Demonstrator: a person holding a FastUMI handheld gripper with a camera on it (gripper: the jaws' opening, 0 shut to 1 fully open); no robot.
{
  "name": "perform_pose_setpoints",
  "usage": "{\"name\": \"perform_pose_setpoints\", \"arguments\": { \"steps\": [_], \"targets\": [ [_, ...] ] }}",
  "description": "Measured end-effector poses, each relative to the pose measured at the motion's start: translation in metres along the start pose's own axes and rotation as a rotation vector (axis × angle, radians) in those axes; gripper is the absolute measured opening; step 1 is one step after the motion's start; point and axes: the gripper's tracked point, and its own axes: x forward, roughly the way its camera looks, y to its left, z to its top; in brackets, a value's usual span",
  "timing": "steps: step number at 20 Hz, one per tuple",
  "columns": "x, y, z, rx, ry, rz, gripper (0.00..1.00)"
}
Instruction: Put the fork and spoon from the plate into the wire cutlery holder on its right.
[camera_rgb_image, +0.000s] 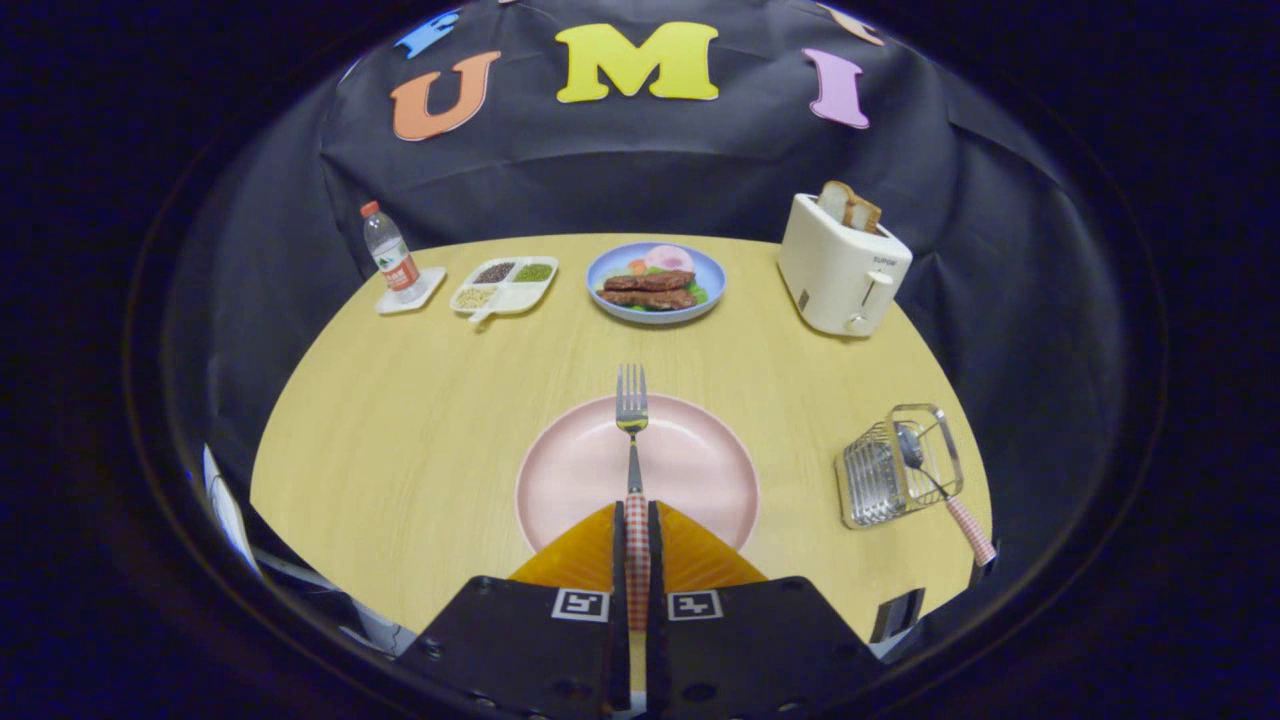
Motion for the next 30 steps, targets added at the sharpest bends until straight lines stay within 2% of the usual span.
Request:
{"name": "perform_pose_setpoints", "arguments": {
  "steps": [3,6,10,14,17,23,27,30],
  "targets": [
    [-0.024,-0.031,0.015,-0.013,0.038,0.025,0.06],
    [-0.045,-0.078,0.026,-0.072,0.068,0.007,0.06],
    [-0.080,-0.142,0.033,-0.049,0.113,0.001,0.06],
    [-0.099,-0.203,0.026,-0.008,0.232,-0.008,0.06],
    [-0.094,-0.230,0.017,-0.002,0.338,0.022,0.06],
    [-0.089,-0.251,0.006,-0.023,0.489,0.037,0.07],
    [-0.071,-0.246,-0.002,-0.025,0.617,0.070,0.06],
    [-0.041,-0.254,0.007,-0.057,0.637,0.055,0.07]
  ]
}}
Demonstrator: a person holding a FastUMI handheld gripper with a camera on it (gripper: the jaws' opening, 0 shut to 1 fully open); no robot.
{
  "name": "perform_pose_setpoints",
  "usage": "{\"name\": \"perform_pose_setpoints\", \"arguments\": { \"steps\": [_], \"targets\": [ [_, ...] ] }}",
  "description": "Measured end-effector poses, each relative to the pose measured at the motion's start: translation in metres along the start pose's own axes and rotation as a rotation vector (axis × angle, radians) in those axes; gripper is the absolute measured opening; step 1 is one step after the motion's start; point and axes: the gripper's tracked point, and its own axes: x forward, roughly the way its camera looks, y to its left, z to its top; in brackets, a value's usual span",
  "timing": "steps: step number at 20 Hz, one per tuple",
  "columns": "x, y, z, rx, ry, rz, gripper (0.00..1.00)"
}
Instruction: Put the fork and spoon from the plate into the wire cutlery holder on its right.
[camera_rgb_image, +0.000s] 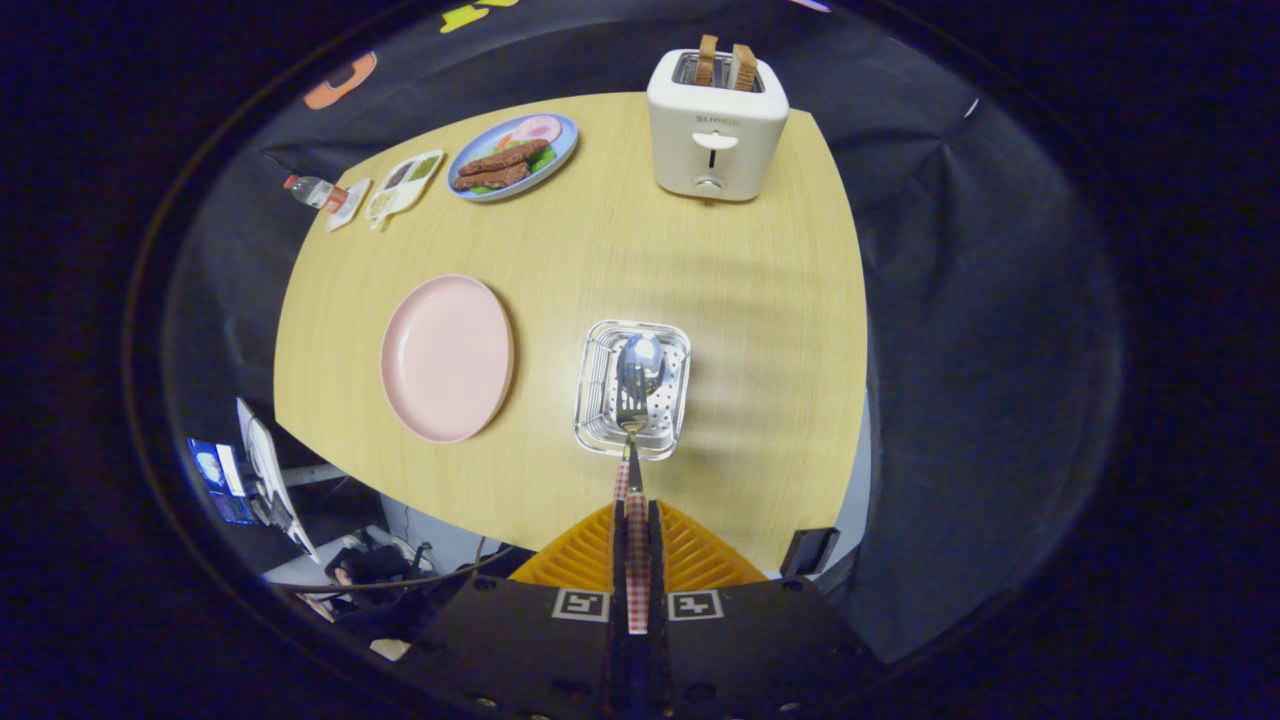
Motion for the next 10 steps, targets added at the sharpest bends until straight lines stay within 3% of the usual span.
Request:
{"name": "perform_pose_setpoints", "arguments": {
  "steps": [10],
  "targets": [
    [0.039,-0.006,0.010,-0.026,0.101,-0.014,0.07]
  ]
}}
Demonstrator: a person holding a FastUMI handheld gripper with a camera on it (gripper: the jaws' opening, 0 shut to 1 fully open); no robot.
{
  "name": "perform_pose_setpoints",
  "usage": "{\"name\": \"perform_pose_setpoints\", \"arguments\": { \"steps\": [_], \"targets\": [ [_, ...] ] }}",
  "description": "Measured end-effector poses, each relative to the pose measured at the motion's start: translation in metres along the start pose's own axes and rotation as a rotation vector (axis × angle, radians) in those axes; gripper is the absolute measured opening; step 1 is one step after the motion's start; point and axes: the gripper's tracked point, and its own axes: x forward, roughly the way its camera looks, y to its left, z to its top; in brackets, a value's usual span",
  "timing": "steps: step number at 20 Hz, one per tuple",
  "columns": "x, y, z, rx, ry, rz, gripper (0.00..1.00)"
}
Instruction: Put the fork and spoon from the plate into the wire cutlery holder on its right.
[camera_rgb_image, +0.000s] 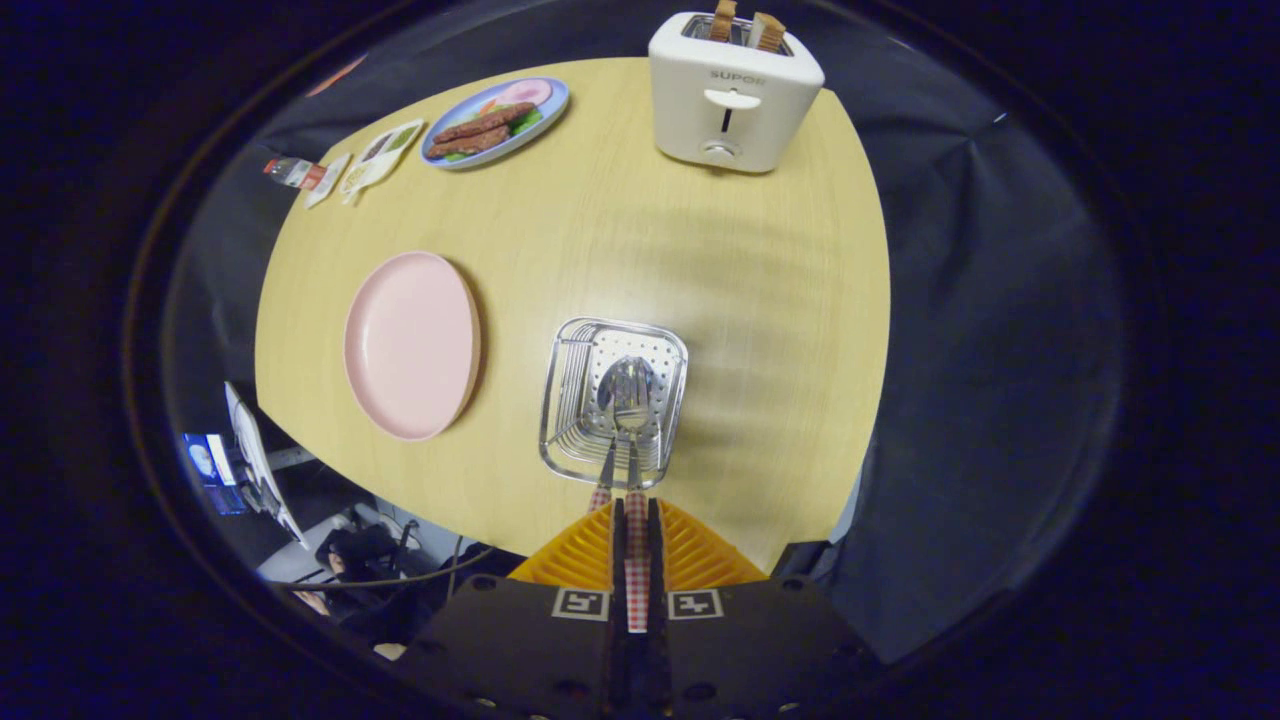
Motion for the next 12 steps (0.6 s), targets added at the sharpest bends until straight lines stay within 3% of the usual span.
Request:
{"name": "perform_pose_setpoints", "arguments": {
  "steps": [6,9,11,12],
  "targets": [
    [0.008,0.002,0.013,0.028,-0.007,0.006,0.11],
    [0.004,0.010,0.022,0.038,-0.034,0.016,0.08],
    [-0.001,0.018,0.024,0.024,-0.056,0.029,0.24],
    [-0.003,0.021,0.026,0.009,-0.076,0.030,0.38]
  ]
}}
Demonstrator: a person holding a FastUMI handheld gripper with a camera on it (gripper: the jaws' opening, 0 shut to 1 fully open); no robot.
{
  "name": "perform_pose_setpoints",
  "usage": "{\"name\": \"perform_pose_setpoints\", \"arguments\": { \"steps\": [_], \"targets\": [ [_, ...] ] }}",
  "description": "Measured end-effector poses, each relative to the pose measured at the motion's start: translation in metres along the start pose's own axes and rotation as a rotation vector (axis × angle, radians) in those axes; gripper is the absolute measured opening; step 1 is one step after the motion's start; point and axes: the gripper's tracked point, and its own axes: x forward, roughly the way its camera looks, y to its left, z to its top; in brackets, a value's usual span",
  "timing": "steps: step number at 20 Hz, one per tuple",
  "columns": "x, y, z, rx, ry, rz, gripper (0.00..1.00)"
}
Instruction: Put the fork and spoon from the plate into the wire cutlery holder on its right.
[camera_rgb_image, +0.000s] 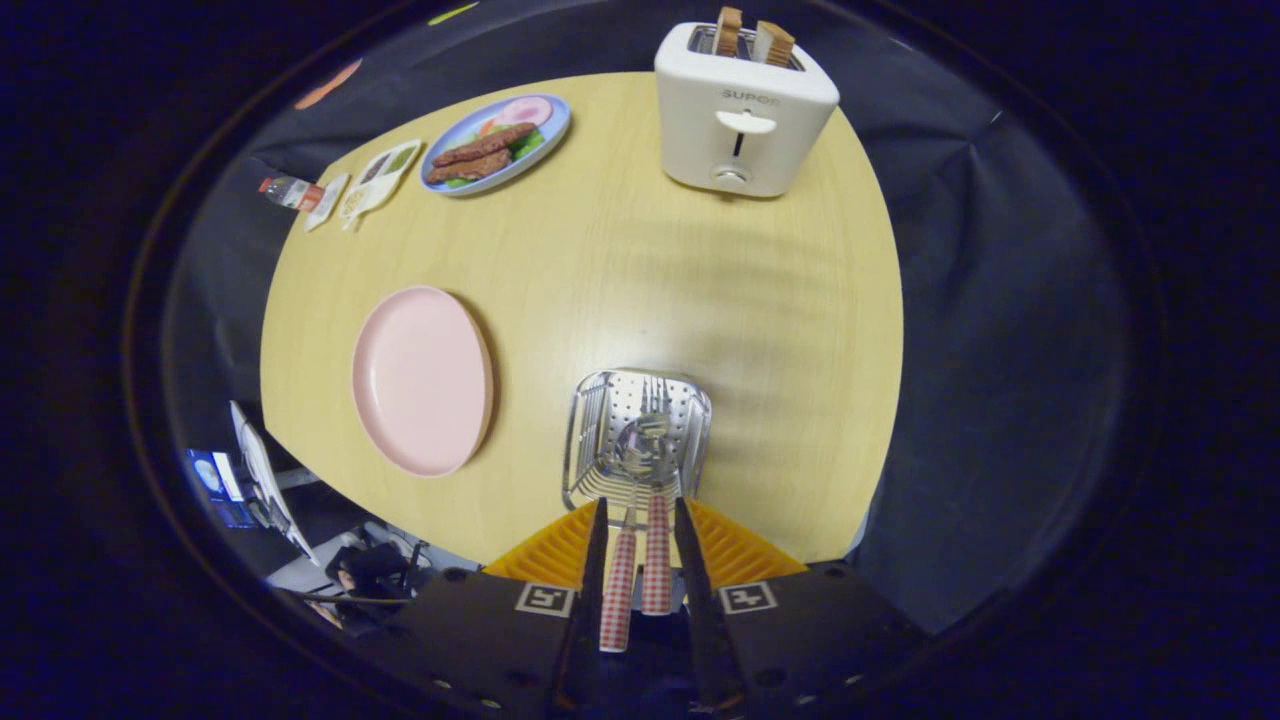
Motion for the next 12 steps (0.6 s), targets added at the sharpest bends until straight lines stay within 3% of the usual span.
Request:
{"name": "perform_pose_setpoints", "arguments": {
  "steps": [5,12],
  "targets": [
    [-0.023,0.008,0.016,-0.043,-0.143,-0.025,0.60],
    [-0.078,0.050,0.018,-0.024,-0.378,0.016,0.90]
  ]
}}
